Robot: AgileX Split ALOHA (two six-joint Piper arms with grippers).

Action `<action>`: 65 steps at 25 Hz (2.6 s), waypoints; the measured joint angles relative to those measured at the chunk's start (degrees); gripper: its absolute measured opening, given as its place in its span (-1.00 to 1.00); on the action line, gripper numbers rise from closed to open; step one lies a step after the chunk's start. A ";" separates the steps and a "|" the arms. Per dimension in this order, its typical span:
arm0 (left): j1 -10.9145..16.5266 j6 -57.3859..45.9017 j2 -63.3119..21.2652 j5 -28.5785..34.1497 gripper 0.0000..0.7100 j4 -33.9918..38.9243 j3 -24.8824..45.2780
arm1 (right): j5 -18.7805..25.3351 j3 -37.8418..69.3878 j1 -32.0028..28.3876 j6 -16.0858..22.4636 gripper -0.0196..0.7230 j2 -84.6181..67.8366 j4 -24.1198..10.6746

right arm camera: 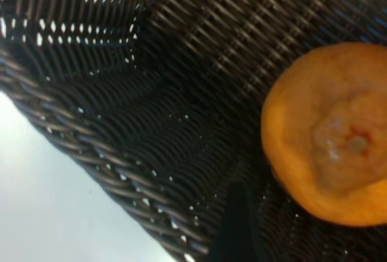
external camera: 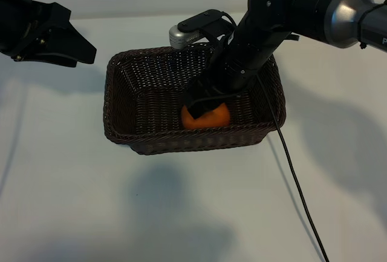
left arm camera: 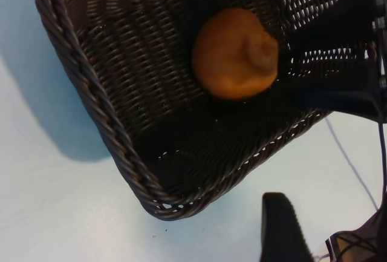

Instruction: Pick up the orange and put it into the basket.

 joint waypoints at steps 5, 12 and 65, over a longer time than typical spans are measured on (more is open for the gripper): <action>0.00 0.00 0.00 0.00 0.20 0.00 0.00 | 2.10 0.00 0.00 -0.06 0.53 -0.23 0.00; 0.00 0.00 0.00 0.00 0.20 0.00 0.00 | 3.13 0.00 0.00 -0.01 0.48 -6.04 -1.67; 0.00 0.13 0.00 0.00 0.20 0.00 0.00 | 19.20 -0.04 -7.63 5.33 0.47 -27.55 -19.66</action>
